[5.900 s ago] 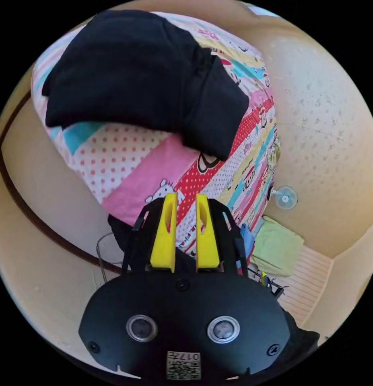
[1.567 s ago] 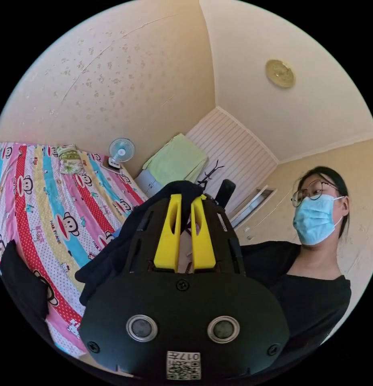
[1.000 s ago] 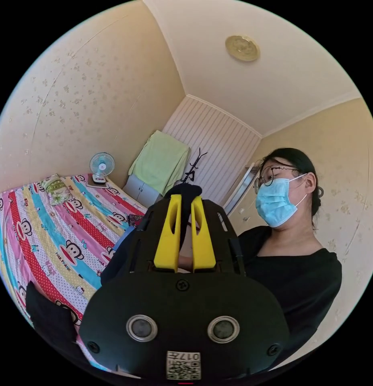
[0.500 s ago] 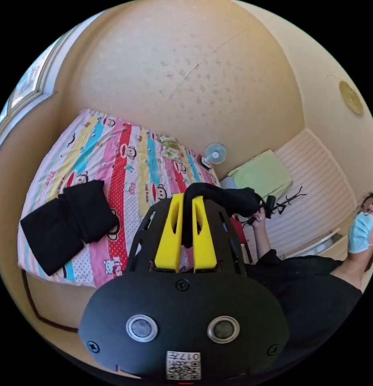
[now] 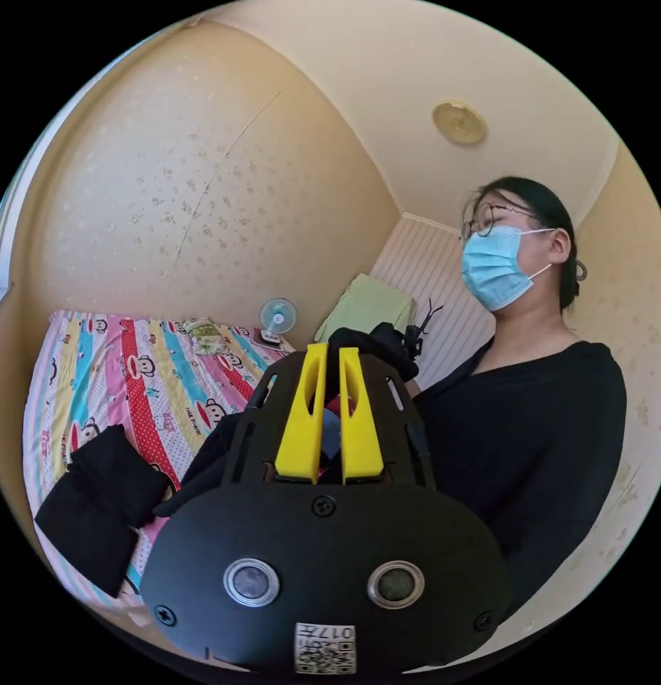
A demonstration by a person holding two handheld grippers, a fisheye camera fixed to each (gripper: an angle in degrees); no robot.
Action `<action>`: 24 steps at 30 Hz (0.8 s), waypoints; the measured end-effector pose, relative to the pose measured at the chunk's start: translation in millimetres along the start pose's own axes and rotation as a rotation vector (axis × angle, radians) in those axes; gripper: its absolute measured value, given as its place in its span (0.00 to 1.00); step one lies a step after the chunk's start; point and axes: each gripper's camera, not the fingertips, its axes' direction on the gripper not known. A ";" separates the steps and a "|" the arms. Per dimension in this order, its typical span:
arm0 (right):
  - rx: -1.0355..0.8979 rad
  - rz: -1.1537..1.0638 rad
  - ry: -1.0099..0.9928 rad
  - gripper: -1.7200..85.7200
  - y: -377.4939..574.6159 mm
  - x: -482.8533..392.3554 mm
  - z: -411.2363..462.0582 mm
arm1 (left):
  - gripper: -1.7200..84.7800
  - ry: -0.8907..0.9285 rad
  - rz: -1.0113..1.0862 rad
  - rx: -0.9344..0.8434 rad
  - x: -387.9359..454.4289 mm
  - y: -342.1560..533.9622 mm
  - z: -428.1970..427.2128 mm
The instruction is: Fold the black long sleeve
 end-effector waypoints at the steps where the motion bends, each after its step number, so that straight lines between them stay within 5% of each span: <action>1: -0.017 -0.001 0.035 0.05 -10.2 -6.1 -5.3 | 0.03 -0.006 0.002 0.000 -0.8 -10.7 -5.3; 6: -0.107 0.120 0.143 0.05 -48.2 27.2 11.7 | 0.02 -0.033 -0.198 -0.136 -90.5 -93.0 -17.5; 14: -0.643 0.529 0.408 0.05 16.2 305.0 203.2 | 0.03 -0.146 -0.577 -0.444 -400.4 -89.0 59.5; 20: -0.538 0.782 0.645 0.06 140.7 516.7 304.2 | 0.08 -0.446 -0.867 -0.439 -632.0 -15.0 108.8; 24: -0.525 0.853 0.582 0.07 229.2 531.4 320.8 | 0.13 -0.541 -0.924 -0.461 -638.9 80.5 94.2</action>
